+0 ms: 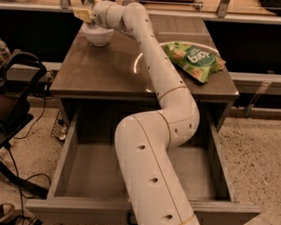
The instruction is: Place redbull can into white bowl
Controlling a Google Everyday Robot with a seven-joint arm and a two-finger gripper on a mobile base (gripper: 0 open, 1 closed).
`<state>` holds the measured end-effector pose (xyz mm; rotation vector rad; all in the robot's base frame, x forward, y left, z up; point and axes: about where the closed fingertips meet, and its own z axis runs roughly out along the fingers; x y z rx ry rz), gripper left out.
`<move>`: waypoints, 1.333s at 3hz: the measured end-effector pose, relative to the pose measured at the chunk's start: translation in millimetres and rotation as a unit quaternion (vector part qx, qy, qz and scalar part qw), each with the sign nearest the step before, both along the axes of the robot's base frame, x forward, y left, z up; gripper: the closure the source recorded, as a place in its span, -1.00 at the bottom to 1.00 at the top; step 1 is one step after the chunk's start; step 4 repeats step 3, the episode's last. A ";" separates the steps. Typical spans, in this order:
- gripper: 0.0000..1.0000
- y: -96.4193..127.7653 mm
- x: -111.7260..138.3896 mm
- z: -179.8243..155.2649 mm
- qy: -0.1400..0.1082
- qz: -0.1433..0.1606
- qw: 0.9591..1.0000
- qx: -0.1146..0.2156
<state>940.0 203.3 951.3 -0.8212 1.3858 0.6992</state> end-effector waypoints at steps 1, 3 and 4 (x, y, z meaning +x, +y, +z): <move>-0.88 3.4 -0.4 -1.4 0.001 0.002 1.000 0.000; -1.00 5.8 -0.8 -2.4 0.001 0.003 1.000 -0.001; -1.00 5.8 -0.8 -2.4 0.001 0.003 1.000 -0.001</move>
Offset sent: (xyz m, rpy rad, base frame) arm -0.0004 0.0029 -0.0012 -0.0005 0.0015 0.0031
